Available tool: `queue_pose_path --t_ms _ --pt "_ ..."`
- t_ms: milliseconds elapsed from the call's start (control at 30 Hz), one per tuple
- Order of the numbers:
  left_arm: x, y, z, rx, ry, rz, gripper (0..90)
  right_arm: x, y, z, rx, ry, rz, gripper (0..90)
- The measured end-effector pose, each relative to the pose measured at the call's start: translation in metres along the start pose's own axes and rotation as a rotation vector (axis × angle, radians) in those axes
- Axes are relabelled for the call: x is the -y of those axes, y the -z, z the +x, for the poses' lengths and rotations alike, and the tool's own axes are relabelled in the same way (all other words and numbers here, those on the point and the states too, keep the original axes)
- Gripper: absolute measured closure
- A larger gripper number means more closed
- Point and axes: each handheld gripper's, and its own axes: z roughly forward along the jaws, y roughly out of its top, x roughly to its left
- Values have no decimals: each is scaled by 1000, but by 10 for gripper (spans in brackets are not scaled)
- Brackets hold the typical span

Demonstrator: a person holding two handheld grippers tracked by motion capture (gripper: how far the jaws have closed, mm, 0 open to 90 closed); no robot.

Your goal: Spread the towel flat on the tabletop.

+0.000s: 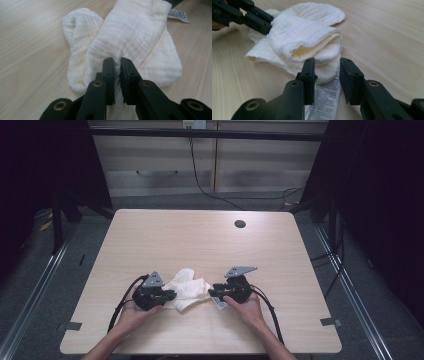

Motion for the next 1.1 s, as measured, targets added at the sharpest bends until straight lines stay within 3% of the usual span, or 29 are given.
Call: queue_pose_path --t_ms 200,400,533,767,800,900,1100 --pt "1 1 0 1 11 -7 823 3 -4 3 10 26 30 649" --pt "2 1 1 4 18 -8 816 4 -4 8 39 51 36 809" --pt "3 2 1 6 26 -11 798 3 -3 9 44 48 28 834" --pt "4 7 5 2 35 -28 663 -3 7 10 38 42 -17 861" --pt "3 10 6 -13 37 -41 642 -6 10 12 38 42 -31 867" --pt "3 14 7 -8 62 -68 592 -9 14 12 35 47 -46 870" --pt "3 28 19 -45 110 -123 506 -23 33 14 38 59 -104 872"
